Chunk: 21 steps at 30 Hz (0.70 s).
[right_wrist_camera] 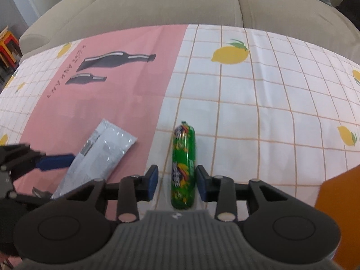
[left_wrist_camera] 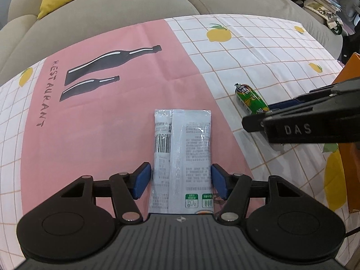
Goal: Organize snacks
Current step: 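Grasp the white flat pack with the left tool while the right grasps the green sausage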
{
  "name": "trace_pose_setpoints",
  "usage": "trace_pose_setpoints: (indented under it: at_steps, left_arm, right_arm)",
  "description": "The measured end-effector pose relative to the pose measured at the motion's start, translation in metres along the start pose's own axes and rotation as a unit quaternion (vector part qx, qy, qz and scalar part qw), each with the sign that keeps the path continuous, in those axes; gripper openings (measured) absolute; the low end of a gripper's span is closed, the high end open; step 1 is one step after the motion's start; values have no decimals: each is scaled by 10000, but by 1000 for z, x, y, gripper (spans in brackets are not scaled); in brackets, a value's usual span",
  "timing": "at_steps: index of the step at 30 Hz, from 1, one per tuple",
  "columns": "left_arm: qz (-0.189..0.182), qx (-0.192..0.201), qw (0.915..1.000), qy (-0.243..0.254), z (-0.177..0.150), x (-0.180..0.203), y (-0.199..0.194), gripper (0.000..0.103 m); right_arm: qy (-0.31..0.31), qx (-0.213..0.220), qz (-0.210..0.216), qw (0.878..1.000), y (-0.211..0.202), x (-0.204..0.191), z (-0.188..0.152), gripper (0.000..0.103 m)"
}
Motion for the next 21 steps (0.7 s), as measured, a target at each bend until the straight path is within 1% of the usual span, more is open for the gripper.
trace_pose_setpoints:
  at_steps: [1, 2, 3, 4, 5, 8, 10, 13, 17, 21]
  left_arm:
    - [8, 4, 10000, -7, -1, 0, -1, 70]
    - [12, 7, 10000, -29, -2, 0, -1, 68]
    - [-7, 16, 10000, -64, -3, 0, -2, 65]
    - [-2, 18, 9999, -108, -4, 0, -2, 64]
    - [14, 24, 9999, -133, -6, 0, -3, 62]
    - [-50, 83, 9994, -338, -10, -2, -6, 58]
    - [-190, 137, 9979, -607, -15, -5, -10, 57]
    - [-308, 177, 9947, -960, -23, -9, -16, 56]
    - [-537, 130, 9872, -1496, -36, -12, -24, 55]
    - [-680, 57, 9812, -1807, -51, -11, -35, 55]
  right_arm:
    - [24, 18, -11, 10000, 0, 0, 0, 36]
    - [21, 29, -31, 10000, 0, -1, -1, 35]
    - [11, 40, -73, 10000, -1, -2, -2, 32]
    - [2, 46, -127, 9999, -2, -3, -4, 25]
    - [6, 50, -143, 9999, -4, -5, -6, 23]
    - [182, 125, -97, 9997, -10, -7, -18, 22]
    - [315, 211, -150, 9992, -16, -10, -30, 22]
    - [476, 224, -222, 9984, -26, -17, -50, 22]
    - [714, 257, -200, 9969, -41, -25, -79, 21]
    - [922, 358, -66, 9951, -61, -29, -101, 21]
Point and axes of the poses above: each gripper's, at about its wrist camera, not at the fingertips, and y roughly the way its jaws point, x to its right, z to its top, the point moved 3 cm from there along y, roughly the way its jaws point, and after that the axes turned 7 degrees about -y, right-handed, at the moved point
